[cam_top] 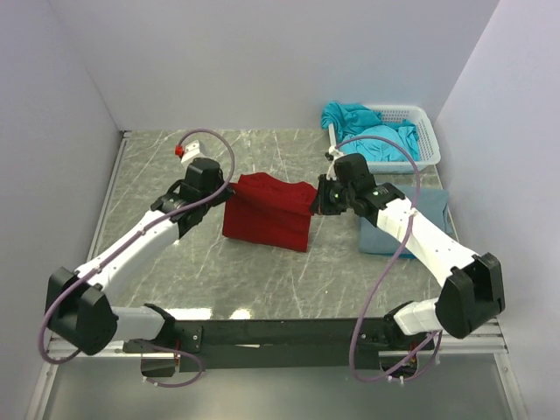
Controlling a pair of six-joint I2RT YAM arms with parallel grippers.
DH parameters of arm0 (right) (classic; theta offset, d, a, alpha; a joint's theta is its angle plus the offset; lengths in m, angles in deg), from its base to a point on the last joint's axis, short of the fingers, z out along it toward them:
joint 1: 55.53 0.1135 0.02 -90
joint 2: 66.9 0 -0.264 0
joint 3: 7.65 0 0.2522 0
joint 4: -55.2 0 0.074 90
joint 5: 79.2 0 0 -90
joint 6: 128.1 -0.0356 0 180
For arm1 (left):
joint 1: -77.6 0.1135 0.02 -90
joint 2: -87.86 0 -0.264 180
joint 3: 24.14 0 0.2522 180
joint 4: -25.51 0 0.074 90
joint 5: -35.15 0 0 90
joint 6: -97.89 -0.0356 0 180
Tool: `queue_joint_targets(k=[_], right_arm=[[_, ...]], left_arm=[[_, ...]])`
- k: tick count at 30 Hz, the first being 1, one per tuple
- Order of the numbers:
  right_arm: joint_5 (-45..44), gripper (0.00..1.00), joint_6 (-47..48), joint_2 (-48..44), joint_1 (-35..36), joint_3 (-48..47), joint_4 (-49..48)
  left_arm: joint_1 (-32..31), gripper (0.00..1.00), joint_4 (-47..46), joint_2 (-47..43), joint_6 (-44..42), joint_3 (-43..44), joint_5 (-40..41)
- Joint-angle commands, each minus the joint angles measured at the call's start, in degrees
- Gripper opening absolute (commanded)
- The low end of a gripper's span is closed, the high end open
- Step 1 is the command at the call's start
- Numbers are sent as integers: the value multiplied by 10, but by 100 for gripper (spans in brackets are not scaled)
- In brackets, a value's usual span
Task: Fold and stack the t-shirts
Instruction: Fold the tshirt
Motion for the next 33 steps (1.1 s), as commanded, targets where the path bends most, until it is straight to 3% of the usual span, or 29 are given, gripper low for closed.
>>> queue_joint_targets(k=[1,20,23,25,26,28,29,30,32,33], right_arm=[[20,0,19,28,-23,-34,-16],[19,0,25,229,-93,-155,-65],[21,0,27,268,-99,-185,-76],[20,6,36,300,-100,-206,-78],[16,27,38,312,-99,-233,-74],[-6,54,39,343,-101,-263,-50],[-11,72,39,349,-101,-286,-42],[-15,77,42,351,-100,-293,-36],[-13,83,43,342,-101,-290,-43],[-15,84,45,328,-100,-286,-51]], left_arm=[[19,1,-57,22,-28,40,-21],[89,1,-146,241,-66,131,-81],[97,8,-162,285,-79,156,-95],[99,19,-164,309,-79,178,-98],[104,26,-162,332,-78,189,-100],[108,50,-140,357,-74,239,-103],[111,75,-106,378,-73,259,-108],[117,82,-91,387,-74,277,-124],[126,85,-85,389,-72,298,-144],[126,99,-86,383,-74,295,-153]])
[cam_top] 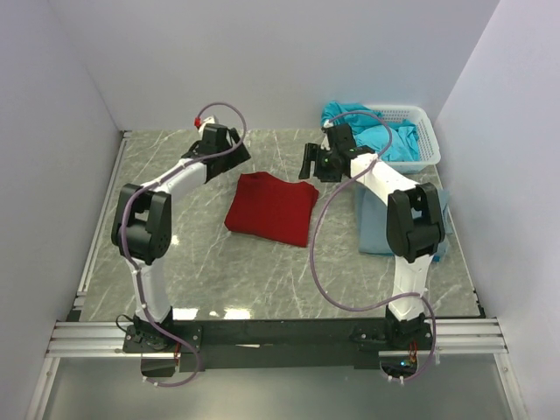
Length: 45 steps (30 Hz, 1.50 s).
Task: Fold and stack the t-shirts
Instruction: Fold the tshirt, then neatly place the folded tshirt to the corner
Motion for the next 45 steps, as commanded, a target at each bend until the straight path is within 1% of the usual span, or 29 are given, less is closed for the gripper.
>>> queue_joint_targets(k=[1,4,6,7,9,10,12,16,17,18,19,21,22,23,24,25,28,31,35,42,45], right_arm=[[-19,84,12,-41,-3,-17,-11],[-22,85,11,-75,-3,15,-17],[-17,87,5,-108,-1,55,-33],[-15,87,2,-119,0,85,-39],[-20,88,-5,-155,2,114,-51],[-23,88,-8,-167,7,140,-54],[-31,88,-16,-203,12,169,-66],[-37,89,-21,-255,30,232,-85],[-39,90,-22,-267,41,249,-87],[-47,90,-25,-271,48,258,-89],[-54,90,-34,-275,53,275,-89],[-71,91,-55,-284,67,292,-99],[-80,91,-61,-287,72,300,-105],[-85,92,-67,-286,78,313,-110],[-88,93,-72,-284,81,316,-116],[-98,93,-74,-280,83,322,-122],[-98,94,-80,-256,86,319,-130],[-100,93,-80,-219,89,300,-131],[-100,91,-86,-167,93,275,-127],[-114,84,-95,-89,99,221,-102],[-119,75,-95,-64,109,204,-92]], left_arm=[[9,99,7,-25,-6,27,-34],[10,99,0,-76,-22,2,-36],[10,99,4,-125,-31,-13,-34],[10,99,3,-160,-42,-34,-35],[10,99,5,-193,-54,-56,-37],[10,99,6,-225,-62,-78,-37],[13,99,13,-255,-65,-97,-43],[16,99,50,-319,-58,-138,-16],[17,99,50,-350,-56,-151,-14],[17,99,45,-366,-52,-184,-17],[17,99,39,-403,-46,-203,-20],[17,99,14,-440,-30,-243,-15],[17,99,4,-460,-14,-285,-8],[17,99,-10,-495,-7,-306,-2],[17,99,-18,-512,6,-339,10],[17,99,-20,-542,33,-354,37],[17,100,-25,-582,48,-399,65],[17,99,-16,-625,51,-422,83],[17,99,-1,-641,57,-441,107],[17,99,15,-621,48,-443,93],[17,99,8,-614,47,-451,110]])
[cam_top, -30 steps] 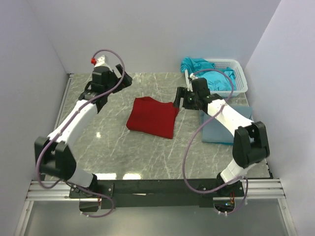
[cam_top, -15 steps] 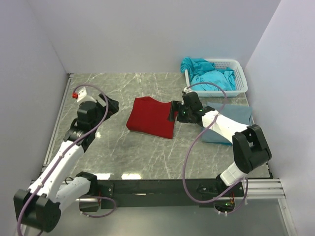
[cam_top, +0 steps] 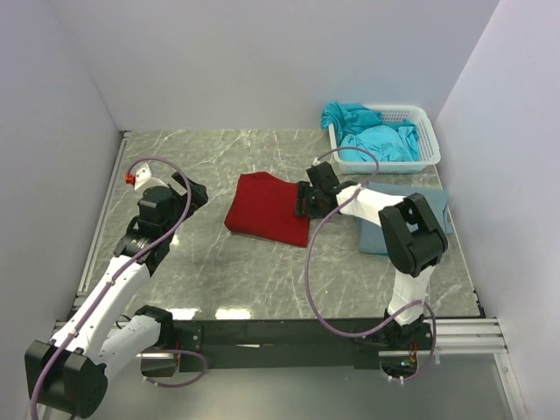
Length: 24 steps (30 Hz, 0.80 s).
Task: Fold and stack the t-shirts
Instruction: Neatly place the folded tshirt to the corner
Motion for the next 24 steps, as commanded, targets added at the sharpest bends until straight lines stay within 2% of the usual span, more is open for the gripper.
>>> queue_joint_targets(k=[1,6,9,10,12,13,15,18,24], right_arm=[[-18,69,-5,20,16,-39,12],[-43,61,-10,58,39,-59,40],[-48,53,-16,73,50,-67,51],[-49,44,-16,76,51,-71,52],[-56,36,-17,85,55,-74,57],[-56,29,-17,87,57,-77,57],[-55,21,-7,93,58,-82,60],[-53,2,32,94,58,-93,76],[-149,0,134,13,59,-79,171]], left_arm=[[2,99,-8,7,2,-8,27],[3,99,2,17,-16,-1,32],[3,99,3,17,-19,-2,43],[3,100,-3,14,-19,-5,43],[4,99,-11,11,-20,-13,42],[4,99,-11,11,-20,-14,41],[4,99,-5,12,-22,-11,43],[5,99,10,15,-23,-5,56],[5,100,-3,11,-40,-10,43]])
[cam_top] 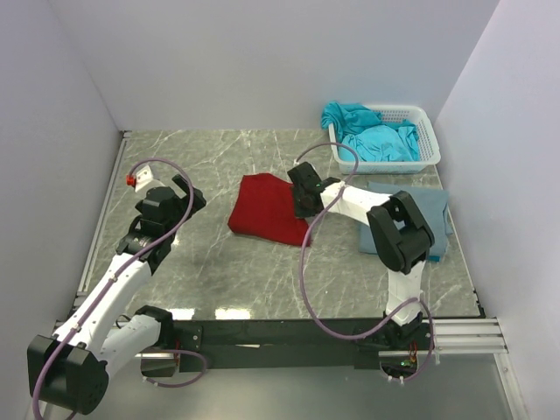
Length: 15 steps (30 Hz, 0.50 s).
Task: Fold and stack the t-shirts
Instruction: Neatly place the folded tshirt to the corner
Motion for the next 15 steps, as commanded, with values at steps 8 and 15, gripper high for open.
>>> queue_joint_targets(k=[8,15], right_arm=[[-240,0,153,-177,7,49,213],[-389,0,155,-181,5,19,302]], left_arm=[[2,99,-19,13,-39,8,-13],[2,99,-21,1,-39,1,6]])
